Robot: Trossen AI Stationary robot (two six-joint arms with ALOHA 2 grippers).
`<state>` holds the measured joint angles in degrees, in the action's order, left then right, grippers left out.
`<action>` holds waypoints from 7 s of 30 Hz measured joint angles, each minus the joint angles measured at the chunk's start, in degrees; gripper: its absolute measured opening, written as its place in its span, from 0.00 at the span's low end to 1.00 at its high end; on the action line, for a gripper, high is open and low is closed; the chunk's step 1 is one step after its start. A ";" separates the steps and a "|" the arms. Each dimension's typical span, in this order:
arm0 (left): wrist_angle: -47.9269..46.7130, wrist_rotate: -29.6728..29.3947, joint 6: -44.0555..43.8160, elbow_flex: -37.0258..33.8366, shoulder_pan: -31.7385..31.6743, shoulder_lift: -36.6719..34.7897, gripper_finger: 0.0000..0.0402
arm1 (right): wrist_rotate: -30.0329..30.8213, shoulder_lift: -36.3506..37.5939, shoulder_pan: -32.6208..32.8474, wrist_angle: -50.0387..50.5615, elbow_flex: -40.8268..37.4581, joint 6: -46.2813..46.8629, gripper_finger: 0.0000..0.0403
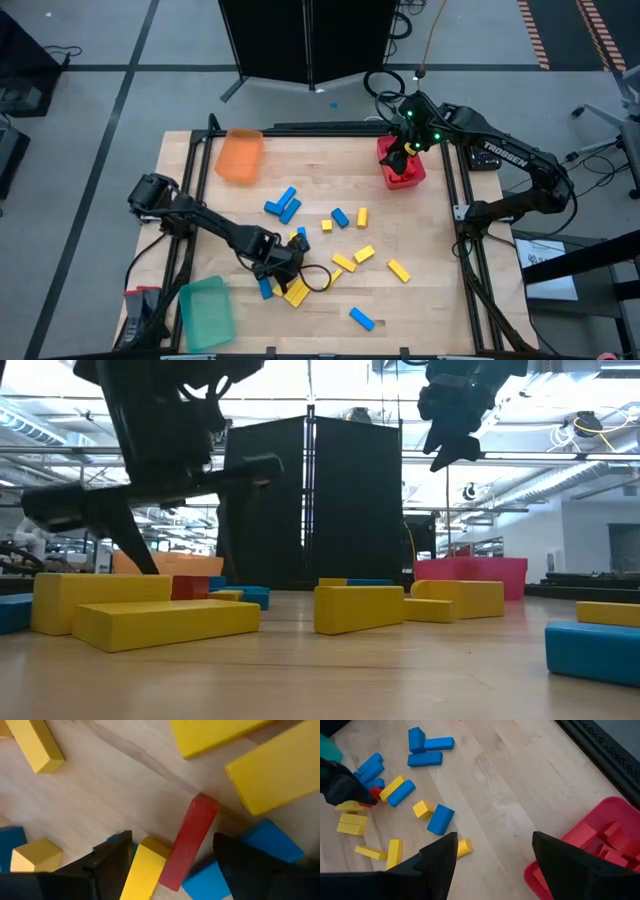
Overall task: Sort blocks
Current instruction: Put the red block into the red transparent bin, then put the blue block into the green transparent bin
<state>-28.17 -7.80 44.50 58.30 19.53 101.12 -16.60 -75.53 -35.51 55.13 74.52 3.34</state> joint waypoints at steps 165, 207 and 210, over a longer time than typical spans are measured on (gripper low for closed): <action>-5.38 -34.02 -72.67 9.60 -14.62 -23.59 0.65 | 9.08 -9.21 -13.04 -31.38 -24.82 17.59 0.46; -10.87 -22.39 -44.38 -7.54 -19.62 -21.75 0.65 | -11.80 3.24 15.15 21.35 15.23 6.10 0.58; -5.90 -18.89 -38.99 -8.60 -21.79 -21.71 0.65 | -11.76 4.27 15.19 21.35 15.23 7.49 0.58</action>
<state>-34.08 -26.69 5.51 49.70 -2.26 79.42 -28.36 -71.26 -20.32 76.49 89.76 10.82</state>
